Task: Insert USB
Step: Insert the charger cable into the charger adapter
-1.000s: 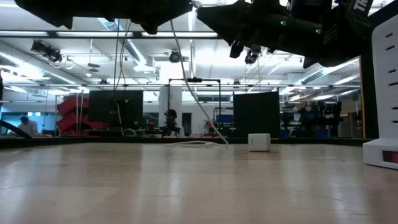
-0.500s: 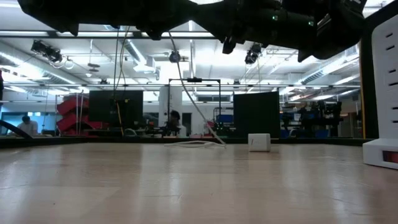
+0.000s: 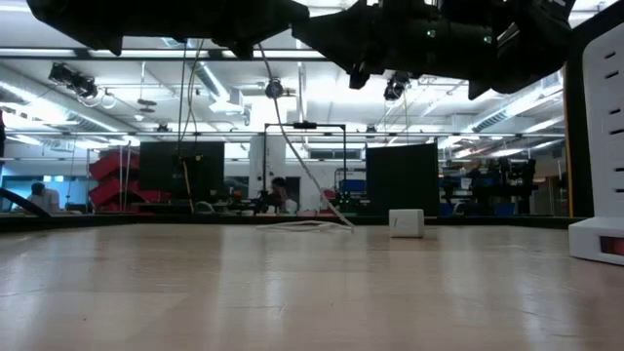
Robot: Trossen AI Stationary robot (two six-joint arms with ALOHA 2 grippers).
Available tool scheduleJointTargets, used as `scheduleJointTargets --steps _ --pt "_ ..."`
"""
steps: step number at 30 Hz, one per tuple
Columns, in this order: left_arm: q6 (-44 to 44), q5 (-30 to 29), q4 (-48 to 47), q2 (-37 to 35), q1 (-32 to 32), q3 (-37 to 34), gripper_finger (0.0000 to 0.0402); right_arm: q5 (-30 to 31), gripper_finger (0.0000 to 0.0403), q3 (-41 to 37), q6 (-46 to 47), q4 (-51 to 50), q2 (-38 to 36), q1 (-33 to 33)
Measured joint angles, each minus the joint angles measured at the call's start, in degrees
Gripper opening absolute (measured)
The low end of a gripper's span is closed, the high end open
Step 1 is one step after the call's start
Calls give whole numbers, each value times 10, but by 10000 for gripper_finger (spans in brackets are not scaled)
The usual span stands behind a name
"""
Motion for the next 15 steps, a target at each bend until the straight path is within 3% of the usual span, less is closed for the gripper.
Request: scheduleJointTargets --steps 6,15 --pt "2 -8 -29 -3 0 0 4 3 19 0 -3 -35 0 0" --pt "-18 -36 -115 -40 0 0 2 32 105 1 7 -80 0 -3"
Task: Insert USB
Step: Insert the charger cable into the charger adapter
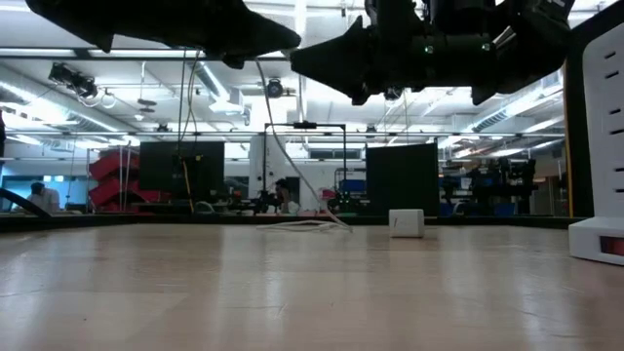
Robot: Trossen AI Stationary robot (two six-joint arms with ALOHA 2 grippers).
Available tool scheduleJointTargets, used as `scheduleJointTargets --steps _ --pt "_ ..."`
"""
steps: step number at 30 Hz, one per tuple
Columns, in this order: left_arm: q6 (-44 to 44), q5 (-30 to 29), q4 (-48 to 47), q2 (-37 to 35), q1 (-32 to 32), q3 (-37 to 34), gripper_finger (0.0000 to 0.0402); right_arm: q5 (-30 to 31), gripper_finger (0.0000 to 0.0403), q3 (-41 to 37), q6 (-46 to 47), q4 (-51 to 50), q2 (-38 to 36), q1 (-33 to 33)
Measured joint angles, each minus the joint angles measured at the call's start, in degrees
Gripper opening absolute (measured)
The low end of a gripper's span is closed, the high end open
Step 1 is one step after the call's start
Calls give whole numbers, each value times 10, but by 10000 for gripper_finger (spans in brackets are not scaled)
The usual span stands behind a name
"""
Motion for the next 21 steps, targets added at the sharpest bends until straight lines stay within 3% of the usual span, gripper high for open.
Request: scheduleJointTargets --steps 5,10,13,21 --pt "-12 -1 -53 -1 0 10 1 15 139 3 26 -26 0 -7" --pt "-32 -4 -149 -1 0 45 0 17 150 61 36 -165 0 -12" --pt "-40 -4 -153 -1 0 48 0 17 147 94 27 -237 0 -10" --pt "-43 -4 -183 -1 0 48 0 15 107 101 11 -242 0 2"
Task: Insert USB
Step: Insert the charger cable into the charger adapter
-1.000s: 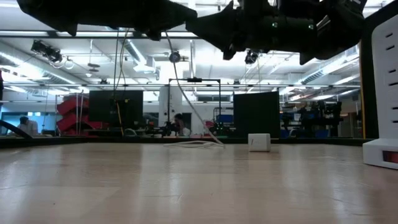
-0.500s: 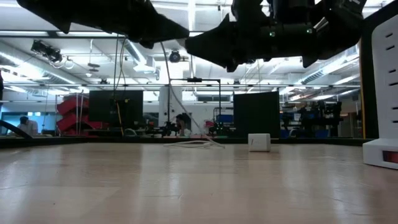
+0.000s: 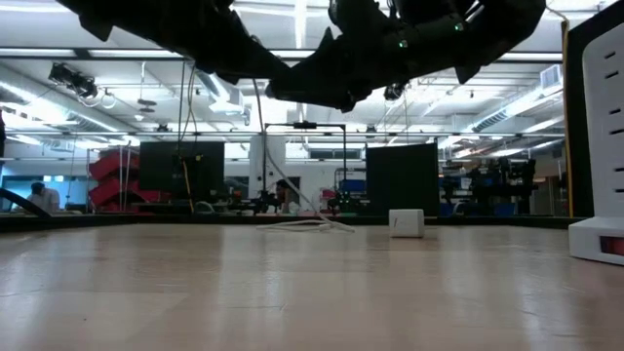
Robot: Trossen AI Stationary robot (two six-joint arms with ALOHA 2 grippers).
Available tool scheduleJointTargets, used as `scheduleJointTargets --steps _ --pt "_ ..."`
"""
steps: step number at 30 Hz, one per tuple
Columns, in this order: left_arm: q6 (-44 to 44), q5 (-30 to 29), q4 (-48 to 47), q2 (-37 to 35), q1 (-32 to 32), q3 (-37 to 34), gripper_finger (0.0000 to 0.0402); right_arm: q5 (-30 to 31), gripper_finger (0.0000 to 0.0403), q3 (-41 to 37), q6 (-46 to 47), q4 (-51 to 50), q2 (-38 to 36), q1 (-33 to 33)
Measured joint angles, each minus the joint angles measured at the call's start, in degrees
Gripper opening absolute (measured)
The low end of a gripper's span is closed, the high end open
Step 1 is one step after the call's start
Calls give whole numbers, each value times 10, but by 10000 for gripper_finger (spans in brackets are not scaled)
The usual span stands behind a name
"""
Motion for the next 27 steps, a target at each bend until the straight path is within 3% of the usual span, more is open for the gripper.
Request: scheduleJointTargets --steps 10,18,27 --pt "-1 11 0 0 0 0 0 1 8 0 -18 -13 0 0" --pt "-1 7 5 -7 0 0 21 19 1 -1 -22 2 1 0" --pt "0 1 27 -100 -13 -39 78 23 0 -1 -22 39 1 4"
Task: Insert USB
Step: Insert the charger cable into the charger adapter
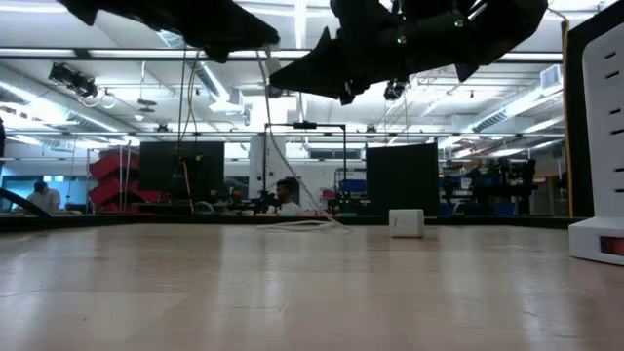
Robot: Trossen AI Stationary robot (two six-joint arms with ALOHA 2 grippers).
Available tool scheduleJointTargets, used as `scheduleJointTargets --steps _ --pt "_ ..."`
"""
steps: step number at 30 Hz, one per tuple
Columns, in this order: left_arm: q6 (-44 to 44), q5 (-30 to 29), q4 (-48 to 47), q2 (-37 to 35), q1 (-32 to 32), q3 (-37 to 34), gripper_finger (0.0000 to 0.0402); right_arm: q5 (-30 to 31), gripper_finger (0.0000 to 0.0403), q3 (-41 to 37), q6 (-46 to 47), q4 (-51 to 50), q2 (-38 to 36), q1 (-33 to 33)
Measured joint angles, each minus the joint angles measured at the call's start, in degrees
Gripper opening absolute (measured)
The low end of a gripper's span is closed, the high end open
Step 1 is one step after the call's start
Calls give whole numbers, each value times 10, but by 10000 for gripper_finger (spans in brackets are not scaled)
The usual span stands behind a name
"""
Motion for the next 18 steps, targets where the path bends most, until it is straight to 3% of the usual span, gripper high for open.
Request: scheduleJointTargets --steps 9,18 --pt "3 20 215 -27 10 -116 83 -4 0 0 1 71 0 11" --pt "2 57 242 -15 13 -119 88 -3 0 0 3 73 0 10"
